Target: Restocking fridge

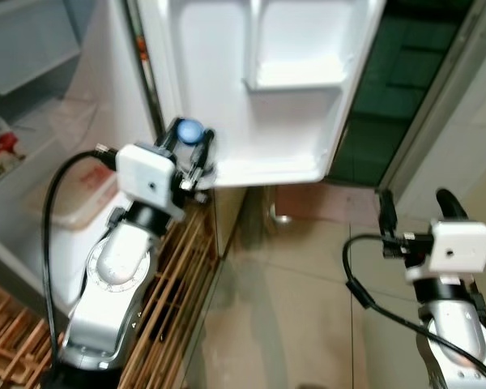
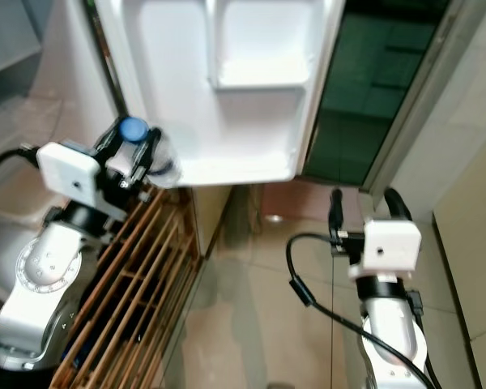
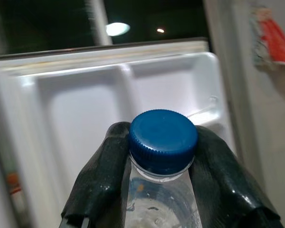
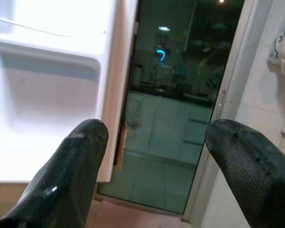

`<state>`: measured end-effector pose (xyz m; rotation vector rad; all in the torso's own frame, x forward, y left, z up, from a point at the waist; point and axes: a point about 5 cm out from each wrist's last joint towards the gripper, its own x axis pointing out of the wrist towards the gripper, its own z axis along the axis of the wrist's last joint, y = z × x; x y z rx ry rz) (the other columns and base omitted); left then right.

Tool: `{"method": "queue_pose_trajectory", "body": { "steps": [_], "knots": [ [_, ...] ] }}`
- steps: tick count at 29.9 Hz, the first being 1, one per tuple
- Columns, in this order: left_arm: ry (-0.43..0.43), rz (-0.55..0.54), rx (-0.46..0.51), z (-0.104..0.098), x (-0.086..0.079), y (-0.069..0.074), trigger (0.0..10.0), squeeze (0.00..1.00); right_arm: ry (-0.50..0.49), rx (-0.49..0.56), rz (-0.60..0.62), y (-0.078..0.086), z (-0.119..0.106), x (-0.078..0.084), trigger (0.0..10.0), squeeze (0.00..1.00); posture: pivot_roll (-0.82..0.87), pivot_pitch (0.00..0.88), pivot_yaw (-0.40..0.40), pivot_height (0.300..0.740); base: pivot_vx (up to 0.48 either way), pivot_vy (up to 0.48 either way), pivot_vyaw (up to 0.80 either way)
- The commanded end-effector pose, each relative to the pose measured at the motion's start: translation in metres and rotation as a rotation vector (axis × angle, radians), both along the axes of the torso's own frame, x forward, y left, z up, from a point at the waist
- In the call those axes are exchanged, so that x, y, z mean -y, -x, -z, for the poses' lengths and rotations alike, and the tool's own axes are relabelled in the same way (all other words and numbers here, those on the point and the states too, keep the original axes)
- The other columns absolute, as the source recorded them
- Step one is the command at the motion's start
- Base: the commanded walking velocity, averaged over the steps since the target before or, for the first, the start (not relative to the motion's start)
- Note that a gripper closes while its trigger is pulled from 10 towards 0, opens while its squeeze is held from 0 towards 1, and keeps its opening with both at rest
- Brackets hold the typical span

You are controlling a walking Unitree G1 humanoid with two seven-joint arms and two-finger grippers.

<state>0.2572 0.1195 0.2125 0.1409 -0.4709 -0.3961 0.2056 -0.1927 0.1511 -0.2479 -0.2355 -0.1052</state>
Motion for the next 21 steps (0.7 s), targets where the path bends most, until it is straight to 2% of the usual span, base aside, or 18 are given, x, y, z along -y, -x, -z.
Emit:
{"method": "queue_pose_trajectory", "body": {
  "steps": [1, 4, 9, 14, 16, 21],
  "knots": [
    [-0.006, 0.008, 0.039, -0.008, -0.001, 0.000, 10.0, 0.00, -0.002, 0.015, 0.005, 0.001, -0.003, 0.000, 10.0, 0.00, -0.20, 0.000, 0.037, 0.732, 0.480, 0.000, 0.00],
    [-0.009, 0.017, 0.048, -0.011, 0.000, 0.000, 10.0, 0.00, -0.004, 0.006, 0.010, 0.002, -0.001, -0.001, 10.0, 0.00, -0.21, 0.000, 0.040, 0.732, 0.480, 0.000, 0.00],
    [-0.005, 0.017, 0.048, -0.015, 0.005, -0.007, 10.0, 0.00, -0.007, 0.001, 0.010, 0.001, 0.001, -0.002, 10.0, 0.00, -0.20, 0.000, 0.040, 0.732, 0.000, 0.000, 0.00],
    [0.040, 0.054, 0.028, -0.022, 0.014, -0.013, 10.0, 0.00, 0.005, -0.002, -0.001, -0.002, 0.002, -0.004, 10.0, 0.00, -0.21, 0.000, 0.043, 0.732, 0.000, 0.000, 0.00],
    [0.049, 0.088, 0.026, -0.023, 0.017, -0.013, 10.0, 0.00, 0.003, 0.000, 0.004, -0.003, 0.002, -0.004, 10.0, 0.00, -0.21, 0.000, 0.044, 0.732, 0.000, -0.474, 0.28],
    [0.057, 0.078, -0.003, -0.019, 0.017, -0.015, 10.0, 0.00, 0.009, 0.000, 0.006, -0.003, 0.002, -0.004, 10.0, 0.00, -0.22, 0.000, 0.047, 0.732, 0.000, -0.466, 0.66]
  ]
}}
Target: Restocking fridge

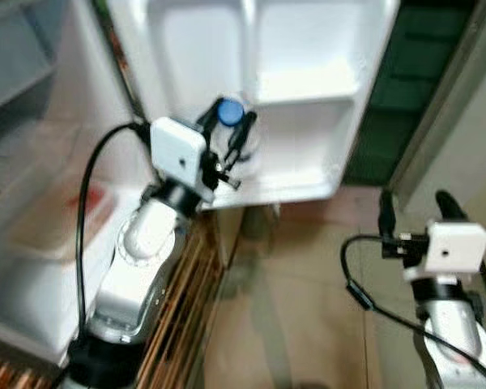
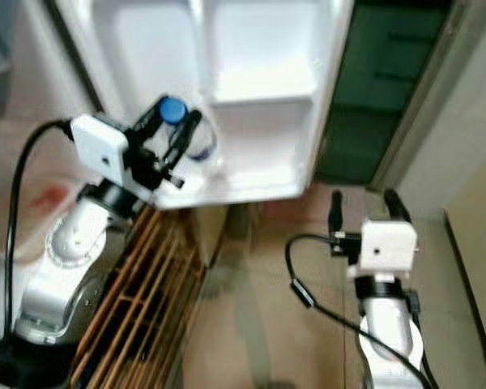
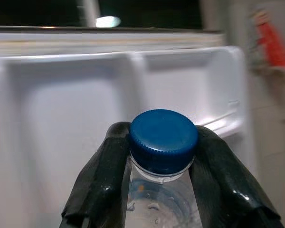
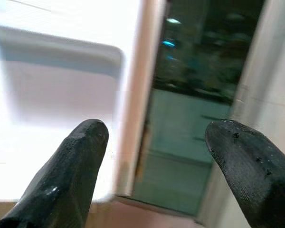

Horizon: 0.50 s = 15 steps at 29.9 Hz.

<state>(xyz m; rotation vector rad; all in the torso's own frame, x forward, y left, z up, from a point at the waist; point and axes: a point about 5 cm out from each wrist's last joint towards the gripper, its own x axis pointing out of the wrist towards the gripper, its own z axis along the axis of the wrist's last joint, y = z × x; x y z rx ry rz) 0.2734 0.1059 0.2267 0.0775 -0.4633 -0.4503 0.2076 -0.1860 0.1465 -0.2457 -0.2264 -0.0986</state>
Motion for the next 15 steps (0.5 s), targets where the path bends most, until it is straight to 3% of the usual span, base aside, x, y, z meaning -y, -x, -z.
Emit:
{"method": "queue_pose_trajectory", "body": {
  "steps": [1, 8, 12, 15],
  "knots": [
    [0.011, 0.006, 0.011, -0.0046, 0.0043, -0.0002, 10.0, 0.00, 0.014, 0.006, 0.010, -0.0010, -0.0019, 0.0026, 10.0, 0.00, -0.22, 0.000, 0.049, 0.732, 0.000, -0.446, 0.69],
    [0.024, 0.015, -0.003, -0.0042, 0.0088, -0.0023, 10.0, 0.00, 0.017, -0.012, -0.004, -0.0026, 0.0014, 0.0005, 10.0, 0.00, -0.22, 0.000, 0.051, 0.732, 0.000, -0.432, 0.60],
    [0.038, 0.011, -0.024, -0.0028, 0.0101, -0.0042, 10.0, 0.00, 0.010, -0.027, -0.003, -0.0022, 0.0044, 0.0008, 10.0, 0.00, -0.22, 0.000, 0.051, 0.732, 0.321, -0.349, 0.00],
    [0.026, 0.005, -0.040, -0.0001, 0.0119, -0.0065, 10.0, 0.00, 0.013, -0.036, -0.003, -0.0010, 0.0059, 0.0010, 10.0, 0.00, -0.23, 0.000, 0.051, 0.732, 0.387, -0.092, 0.00]
  ]
}}
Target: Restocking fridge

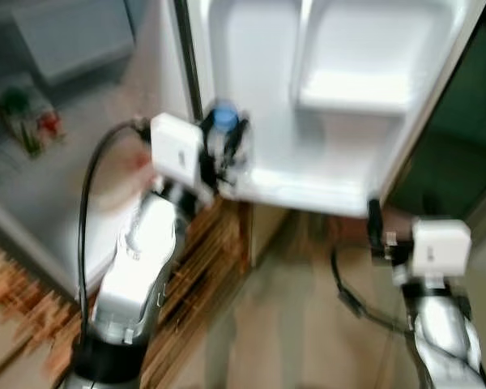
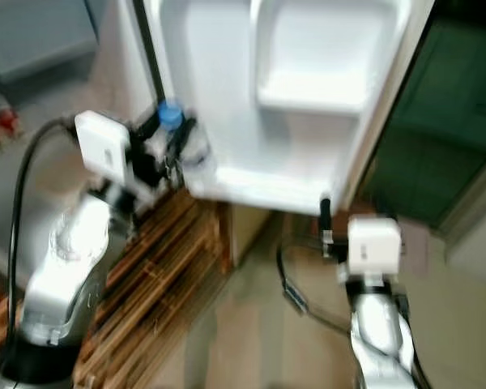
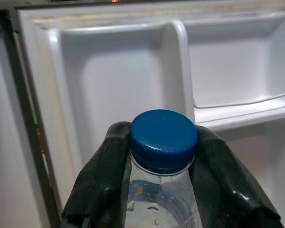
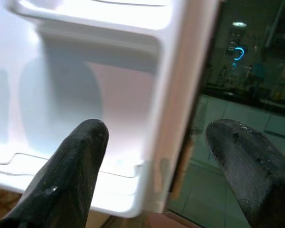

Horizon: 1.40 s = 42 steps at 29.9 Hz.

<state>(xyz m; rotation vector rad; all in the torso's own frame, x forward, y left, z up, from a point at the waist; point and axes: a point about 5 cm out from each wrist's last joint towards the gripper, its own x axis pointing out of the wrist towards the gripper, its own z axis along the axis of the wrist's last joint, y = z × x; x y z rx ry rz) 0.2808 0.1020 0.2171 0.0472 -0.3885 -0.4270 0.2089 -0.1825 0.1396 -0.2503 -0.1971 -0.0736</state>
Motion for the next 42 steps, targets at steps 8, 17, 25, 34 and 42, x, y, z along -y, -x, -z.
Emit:
{"method": "queue_pose_trajectory", "body": {
  "steps": [8, 17, 25, 34, 42],
  "knots": [
    [0.012, 0.001, 0.026, -0.008, 0.006, -0.005, 10.0, 0.00, 0.006, -0.005, 0.015, 0.002, 0.000, 0.003, 10.0, 0.00, -0.23, 0.000, 0.055, 0.732, 0.315, -0.273, 0.00],
    [0.019, -0.053, 0.088, -0.016, 0.009, -0.019, 10.0, 0.00, -0.005, -0.015, -0.002, 0.006, 0.003, -0.004, 10.0, 0.00, -0.24, 0.000, 0.060, 0.732, 0.000, 0.000, 0.00],
    [0.007, 0.049, 0.156, 0.007, 0.041, -0.023, 10.0, 0.00, -0.006, -0.028, -0.009, 0.013, 0.006, -0.011, 10.0, 0.00, -0.28, 0.004, 0.069, 0.732, 0.000, 0.000, 0.00],
    [-0.006, 0.037, 0.178, 0.023, 0.045, -0.032, 10.0, 0.00, -0.004, -0.037, 0.036, 0.022, 0.008, -0.007, 10.0, 0.00, -0.30, 0.025, 0.086, 0.732, 0.000, 0.000, 0.00],
    [-0.012, 0.022, 0.206, 0.011, 0.064, -0.045, 10.0, 0.00, -0.007, -0.025, 0.063, 0.023, 0.006, -0.006, 10.0, 0.00, -0.31, 0.032, 0.097, 0.732, 0.000, 0.000, 0.00]
  ]
}}
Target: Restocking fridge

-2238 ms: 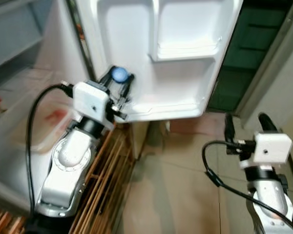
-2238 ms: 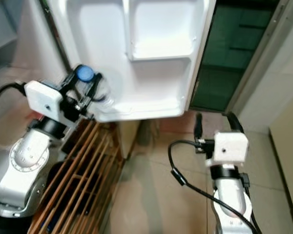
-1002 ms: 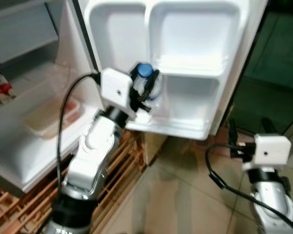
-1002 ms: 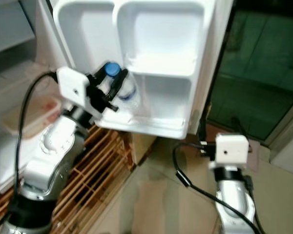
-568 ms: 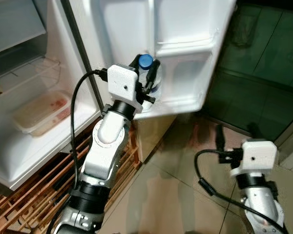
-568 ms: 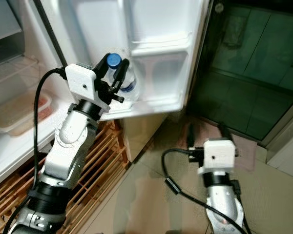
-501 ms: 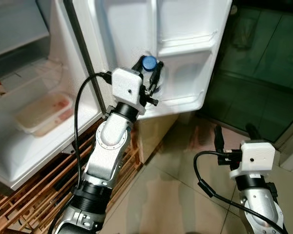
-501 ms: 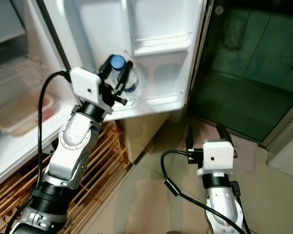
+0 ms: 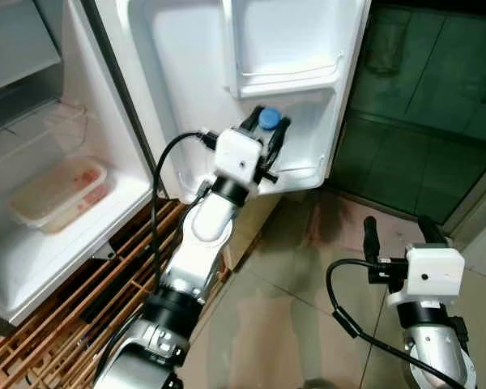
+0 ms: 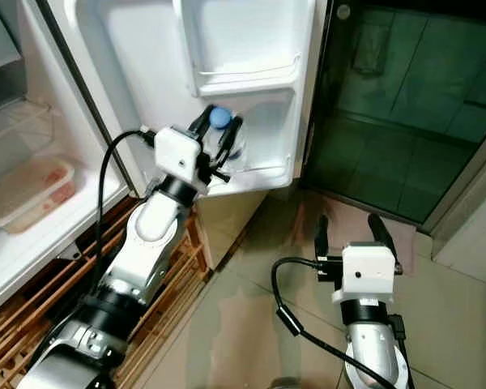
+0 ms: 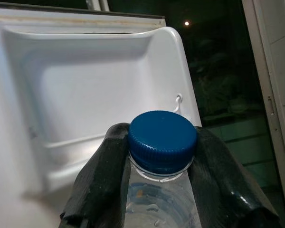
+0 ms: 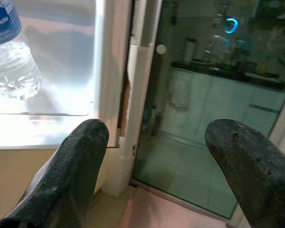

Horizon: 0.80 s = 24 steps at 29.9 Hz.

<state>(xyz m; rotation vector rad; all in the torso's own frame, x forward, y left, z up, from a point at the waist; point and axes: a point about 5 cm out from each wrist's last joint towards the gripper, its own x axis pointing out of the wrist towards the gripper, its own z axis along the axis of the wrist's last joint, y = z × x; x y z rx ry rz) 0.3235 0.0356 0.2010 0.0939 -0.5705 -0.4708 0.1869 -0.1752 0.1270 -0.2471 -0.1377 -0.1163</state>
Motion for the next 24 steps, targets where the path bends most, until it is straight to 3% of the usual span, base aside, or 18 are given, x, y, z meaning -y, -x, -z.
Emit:
{"method": "queue_pose_trajectory", "body": {
  "steps": [1, 6, 9, 12, 22, 23, 24],
  "knots": [
    [-0.015, -0.027, 0.030, -0.009, -0.002, -0.006, 10.0, 0.00, 0.004, 0.028, 0.022, 0.001, -0.007, 0.001, 10.0, 0.00, -0.31, 0.031, 0.099, 0.732, 0.000, 0.000, 0.00],
    [0.042, -0.012, 0.053, -0.016, -0.004, -0.004, 10.0, 0.00, 0.001, 0.026, 0.024, 0.002, -0.007, 0.001, 10.0, 0.00, -0.31, 0.027, 0.097, 0.732, 0.000, 0.000, 0.00],
    [0.028, -0.046, 0.093, -0.009, 0.002, -0.002, 10.0, 0.00, 0.001, 0.023, 0.014, 0.002, -0.007, 0.001, 10.0, 0.00, -0.31, 0.029, 0.091, 0.732, 0.000, 0.000, 0.00],
    [-0.038, -0.038, 0.162, 0.001, 0.014, 0.006, 10.0, 0.00, 0.007, 0.014, 0.009, 0.003, -0.003, 0.002, 10.0, 0.00, -0.31, 0.028, 0.087, 0.732, 0.000, 0.000, 0.00],
    [-0.181, -0.008, 0.182, 0.035, 0.037, 0.016, 10.0, 0.00, 0.012, -0.005, 0.014, 0.008, 0.002, 0.002, 10.0, 0.00, -0.33, 0.038, 0.089, 0.732, 0.000, 0.000, 0.00],
    [-0.241, -0.008, 0.204, 0.045, 0.042, 0.018, 10.0, 0.00, 0.014, -0.011, 0.016, 0.010, 0.003, 0.002, 10.0, 0.00, -0.34, 0.043, 0.092, 0.732, 0.000, 0.000, 0.00],
    [-0.241, -0.008, 0.204, 0.045, 0.042, 0.018, 10.0, 0.00, 0.014, -0.011, 0.016, 0.010, 0.003, 0.002, 10.0, 0.00, -0.34, 0.043, 0.092, 0.732, 0.000, 0.000, 0.00]
  ]
}}
